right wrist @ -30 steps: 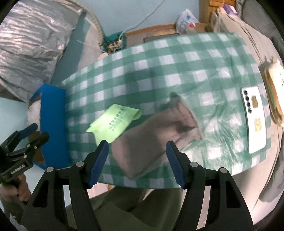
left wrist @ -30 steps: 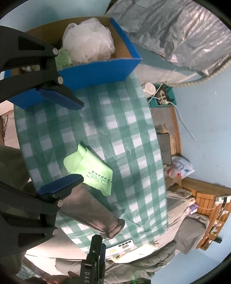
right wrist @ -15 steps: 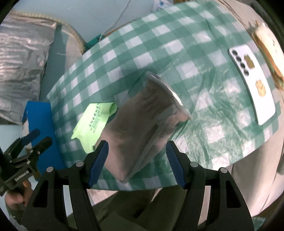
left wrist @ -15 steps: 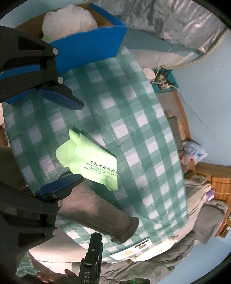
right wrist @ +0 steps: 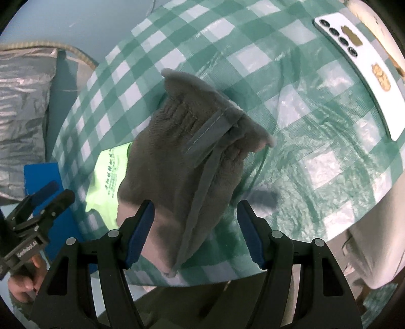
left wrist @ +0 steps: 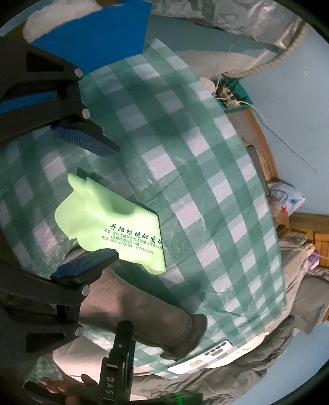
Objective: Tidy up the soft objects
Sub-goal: 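Grasp the grey fleece glove with the right tool while the left grasps the light-green cloth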
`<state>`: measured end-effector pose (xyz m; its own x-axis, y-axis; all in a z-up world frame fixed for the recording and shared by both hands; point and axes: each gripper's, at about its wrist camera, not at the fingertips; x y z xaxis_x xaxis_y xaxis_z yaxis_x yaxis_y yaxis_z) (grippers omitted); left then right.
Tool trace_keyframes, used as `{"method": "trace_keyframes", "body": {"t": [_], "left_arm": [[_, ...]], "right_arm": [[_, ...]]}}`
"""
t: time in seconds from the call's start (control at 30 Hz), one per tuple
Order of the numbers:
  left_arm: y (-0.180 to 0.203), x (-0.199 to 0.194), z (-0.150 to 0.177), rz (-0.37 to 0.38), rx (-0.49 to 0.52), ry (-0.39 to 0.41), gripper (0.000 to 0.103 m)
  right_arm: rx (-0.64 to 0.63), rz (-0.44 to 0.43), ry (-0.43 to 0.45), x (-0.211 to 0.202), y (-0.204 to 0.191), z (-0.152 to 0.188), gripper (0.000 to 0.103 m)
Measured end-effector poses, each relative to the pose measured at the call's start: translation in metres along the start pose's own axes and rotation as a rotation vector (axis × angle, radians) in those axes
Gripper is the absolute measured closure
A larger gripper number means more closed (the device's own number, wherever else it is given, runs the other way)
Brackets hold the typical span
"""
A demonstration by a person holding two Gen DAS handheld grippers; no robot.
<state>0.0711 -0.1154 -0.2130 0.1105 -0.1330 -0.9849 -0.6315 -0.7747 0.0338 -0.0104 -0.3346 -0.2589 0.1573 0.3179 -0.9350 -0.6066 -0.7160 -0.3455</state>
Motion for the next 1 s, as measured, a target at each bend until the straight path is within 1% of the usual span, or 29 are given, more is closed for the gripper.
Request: {"method": "trace_keyframes", "body": {"t": [0.1, 0.3, 0.37, 0.47, 0.57, 0.67, 0.7, 0.73, 0.77, 0.83, 0.87, 0.9, 0.93, 0.97, 1.0], "left_arm": [[-0.001, 0.009, -0.002, 0.006, 0.017, -0.016, 0.026], [-0.005, 0.030, -0.005, 0.023, 0.027, -0.051, 0.023], [-0.006, 0.035, -0.005, 0.034, 0.032, -0.062, 0.023], [-0.004, 0.046, -0.004, 0.024, 0.060, -0.086, 0.023], [-0.002, 0.051, -0.004, 0.030, 0.070, -0.098, 0.023], [0.002, 0.054, -0.003, 0.041, 0.080, -0.103, 0.026], [0.004, 0.054, -0.002, 0.030, 0.087, -0.101, 0.029], [0.006, 0.054, -0.002, 0.015, 0.095, -0.098, 0.031], [0.008, 0.053, -0.001, 0.001, 0.102, -0.090, 0.036], [0.011, 0.051, 0.000, -0.005, 0.110, -0.079, 0.041], [0.013, 0.051, 0.000, -0.005, 0.112, -0.077, 0.046], [0.015, 0.049, 0.000, -0.002, 0.110, -0.074, 0.054], [0.015, 0.048, 0.001, 0.001, 0.108, -0.073, 0.057], [0.017, 0.048, 0.001, 0.002, 0.106, -0.072, 0.062], [0.017, 0.047, 0.002, 0.002, 0.103, -0.068, 0.067]], "right_arm": [[0.008, -0.002, 0.003, 0.002, 0.000, -0.001, 0.036], [0.009, 0.029, 0.017, 0.009, -0.007, -0.005, 0.035], [0.004, 0.060, 0.021, 0.010, -0.012, -0.006, 0.035], [0.002, 0.115, 0.027, 0.013, -0.019, -0.006, 0.035], [-0.013, 0.169, 0.035, 0.016, -0.025, -0.004, 0.035], [-0.036, 0.206, 0.040, 0.018, -0.030, -0.001, 0.036], [-0.042, 0.215, 0.040, 0.018, -0.031, 0.000, 0.037], [-0.047, 0.222, 0.040, 0.019, -0.033, 0.001, 0.043], [-0.061, 0.231, 0.040, 0.019, -0.035, 0.003, 0.046], [-0.084, 0.249, 0.049, 0.019, -0.040, 0.005, 0.054], [-0.098, 0.257, 0.053, 0.019, -0.044, 0.007, 0.057], [-0.114, 0.267, 0.059, 0.019, -0.047, 0.008, 0.063], [-0.128, 0.275, 0.064, 0.019, -0.050, 0.010, 0.069], [-0.138, 0.275, 0.066, 0.020, -0.053, 0.011, 0.072], [-0.149, 0.272, 0.067, 0.022, -0.058, 0.012, 0.079]]}}
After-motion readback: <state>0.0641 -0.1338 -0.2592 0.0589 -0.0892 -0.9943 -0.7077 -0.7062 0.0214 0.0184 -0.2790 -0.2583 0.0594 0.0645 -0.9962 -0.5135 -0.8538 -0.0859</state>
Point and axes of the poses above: each gripper's, at about its wrist camera, not at the fingertips, and x roughly the way its jaws point, y to its right, z to its underside, and after that the axes turned 5 degrees about x, right-handed
